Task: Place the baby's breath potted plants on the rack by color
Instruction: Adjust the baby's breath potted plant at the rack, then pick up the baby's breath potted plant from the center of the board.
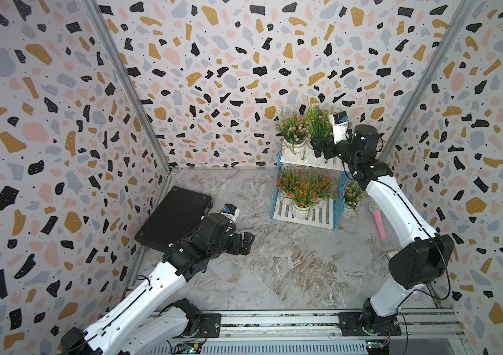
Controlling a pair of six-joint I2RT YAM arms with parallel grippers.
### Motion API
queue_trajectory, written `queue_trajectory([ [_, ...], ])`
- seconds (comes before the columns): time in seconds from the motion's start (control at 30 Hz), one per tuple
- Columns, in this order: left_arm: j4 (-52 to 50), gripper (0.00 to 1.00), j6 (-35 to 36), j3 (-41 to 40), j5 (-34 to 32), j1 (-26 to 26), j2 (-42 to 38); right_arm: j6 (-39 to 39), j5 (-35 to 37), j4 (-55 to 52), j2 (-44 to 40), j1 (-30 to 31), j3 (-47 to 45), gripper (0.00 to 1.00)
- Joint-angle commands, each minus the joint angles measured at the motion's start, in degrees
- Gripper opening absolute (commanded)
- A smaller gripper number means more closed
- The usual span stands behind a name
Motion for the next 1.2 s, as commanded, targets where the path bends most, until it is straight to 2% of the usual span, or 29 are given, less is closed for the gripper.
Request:
queue_trajectory([
  [0.0,1.51,0.99,0.10,0.35,0.50,0.05,-0.05,-0.72,0.38,-0.59,-4.59,0.11,-2.42,1.00],
  [0.07,1.56,0.99,0.05,0.18,0.50,0.07,0.00,-0.13,1.51,-1.52,-7.97,-0.10,-5.24,1.00],
  [0.23,1.78,0.99,0.09,-0.16,0.70,0.06,0.27,4.51,5.31,-1.05,-20.82,-1.67,-18.76,1.00],
  [0.43,2.25,0.99,-0.07,-0.56,1.37,-0.02,0.50,13.49,9.61,-5.59,-33.54,-8.71,-30.27,1.00],
  [0.53,2.75,0.99,-0.48,-0.91,2.10,-0.11,0.66,15.68,13.47,-12.45,-34.59,-12.70,-31.89,1.00],
  [0.7,3.42,0.99,-1.00,-1.30,2.69,-0.46,1.03,21.27,14.40,-17.08,-36.11,-20.49,-38.29,1.00],
  [0.93,4.06,0.99,-1.03,-0.17,4.20,-0.80,3.06,21.76,17.15,-19.23,-35.16,-21.25,-45.89,0.99],
  [1.17,5.47,0.99,-1.38,-0.20,4.58,-1.16,3.82,19.26,14.09,-15.59,-30.12,-21.29,-51.78,0.96],
])
